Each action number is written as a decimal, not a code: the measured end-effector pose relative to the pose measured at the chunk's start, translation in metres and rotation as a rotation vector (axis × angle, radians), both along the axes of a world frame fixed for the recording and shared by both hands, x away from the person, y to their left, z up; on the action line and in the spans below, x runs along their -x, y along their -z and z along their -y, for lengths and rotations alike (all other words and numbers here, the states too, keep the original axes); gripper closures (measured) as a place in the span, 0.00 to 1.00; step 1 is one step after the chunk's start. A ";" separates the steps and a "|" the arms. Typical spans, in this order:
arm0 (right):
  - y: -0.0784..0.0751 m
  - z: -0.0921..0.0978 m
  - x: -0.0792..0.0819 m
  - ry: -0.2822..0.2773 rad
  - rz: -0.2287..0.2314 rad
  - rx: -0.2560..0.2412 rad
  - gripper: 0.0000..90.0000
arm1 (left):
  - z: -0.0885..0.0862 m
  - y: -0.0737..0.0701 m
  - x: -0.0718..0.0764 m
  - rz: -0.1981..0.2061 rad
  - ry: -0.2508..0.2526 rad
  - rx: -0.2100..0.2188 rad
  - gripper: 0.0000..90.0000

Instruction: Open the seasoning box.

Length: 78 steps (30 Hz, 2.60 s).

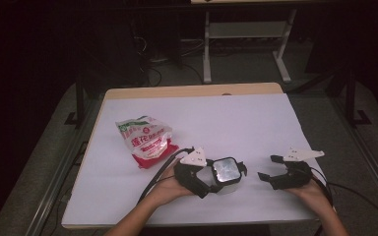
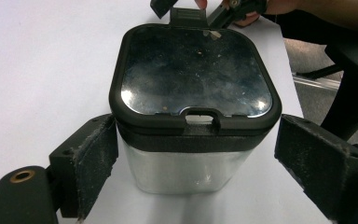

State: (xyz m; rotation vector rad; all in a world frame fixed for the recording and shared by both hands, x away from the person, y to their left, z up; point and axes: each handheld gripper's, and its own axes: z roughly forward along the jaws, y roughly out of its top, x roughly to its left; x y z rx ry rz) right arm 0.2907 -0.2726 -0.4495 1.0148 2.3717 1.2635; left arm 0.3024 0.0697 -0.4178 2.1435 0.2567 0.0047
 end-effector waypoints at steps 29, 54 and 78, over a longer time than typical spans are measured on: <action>0.003 -0.005 0.001 -0.005 -0.003 0.027 0.17 | -0.003 -0.006 0.000 0.008 -0.005 0.013 0.20; 0.006 -0.007 0.000 -0.005 -0.009 0.029 0.17 | -0.002 -0.010 0.003 0.021 -0.014 0.009 0.20; 0.006 -0.006 0.000 -0.008 -0.007 0.021 0.17 | -0.004 -0.020 0.006 0.038 0.009 0.090 0.35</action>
